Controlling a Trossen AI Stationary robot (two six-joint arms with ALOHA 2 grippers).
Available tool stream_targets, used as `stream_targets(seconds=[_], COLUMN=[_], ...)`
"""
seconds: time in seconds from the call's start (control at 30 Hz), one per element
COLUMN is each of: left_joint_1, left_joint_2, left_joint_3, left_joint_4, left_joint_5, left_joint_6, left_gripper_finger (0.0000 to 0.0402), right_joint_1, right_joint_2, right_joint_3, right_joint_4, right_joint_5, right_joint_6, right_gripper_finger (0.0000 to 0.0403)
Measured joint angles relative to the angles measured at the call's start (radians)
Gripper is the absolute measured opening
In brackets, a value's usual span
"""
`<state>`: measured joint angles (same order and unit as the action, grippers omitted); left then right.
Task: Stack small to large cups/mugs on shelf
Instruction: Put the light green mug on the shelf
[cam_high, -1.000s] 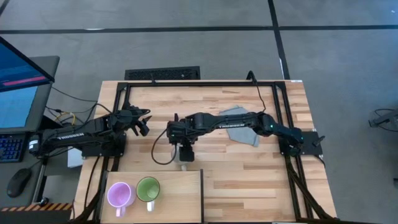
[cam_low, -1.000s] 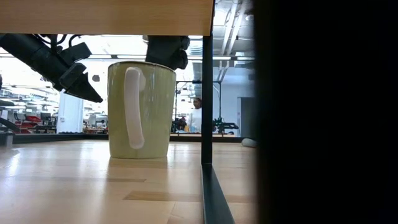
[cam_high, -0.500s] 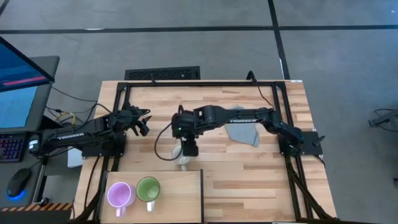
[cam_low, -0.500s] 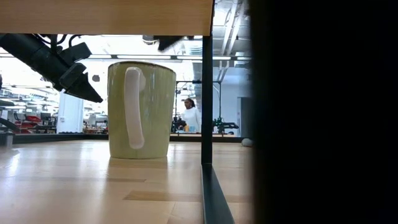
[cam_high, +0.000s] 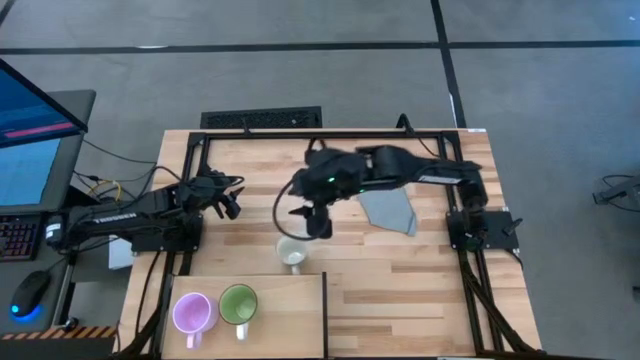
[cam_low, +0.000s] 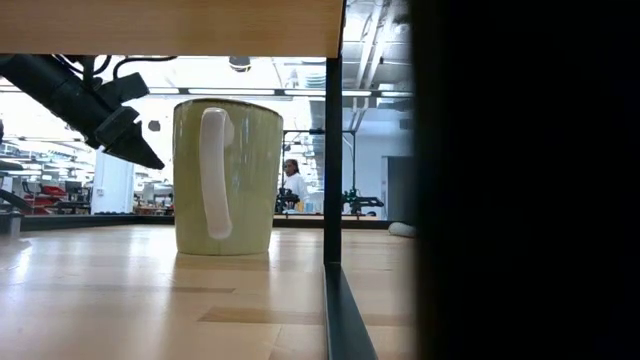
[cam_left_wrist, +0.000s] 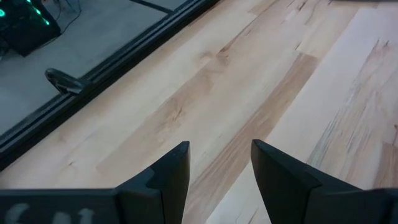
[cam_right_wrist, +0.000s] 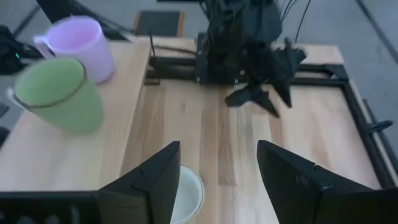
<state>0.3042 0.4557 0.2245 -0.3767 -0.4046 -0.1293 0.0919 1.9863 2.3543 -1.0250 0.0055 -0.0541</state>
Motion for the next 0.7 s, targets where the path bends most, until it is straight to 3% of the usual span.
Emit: stream_targets(seconds=[0.13,0.37,0.7], left_joint_1=[0.000,0.000,0.000], left_joint_2=[0.028,0.076,0.081], left_joint_3=[0.000,0.000,0.000], left_joint_4=[-0.009,-0.011,-0.010], left_joint_5=[0.000,0.001,0.001], left_joint_6=[-0.015,-0.026,-0.033], left_gripper_finger=[0.0163,0.0163,0.0163], right_joint_1=[-0.002,0.021,0.140], right_joint_2=[-0.052,-0.118,-0.270], right_joint_3=[0.000,-0.012,-0.151], right_joint_4=[-0.016,-0.104,-0.265], right_joint_5=[0.025,0.184,0.668], right_joint_6=[0.004,0.065,0.275], right_gripper_finger=[0.0235,0.0235,0.0235])
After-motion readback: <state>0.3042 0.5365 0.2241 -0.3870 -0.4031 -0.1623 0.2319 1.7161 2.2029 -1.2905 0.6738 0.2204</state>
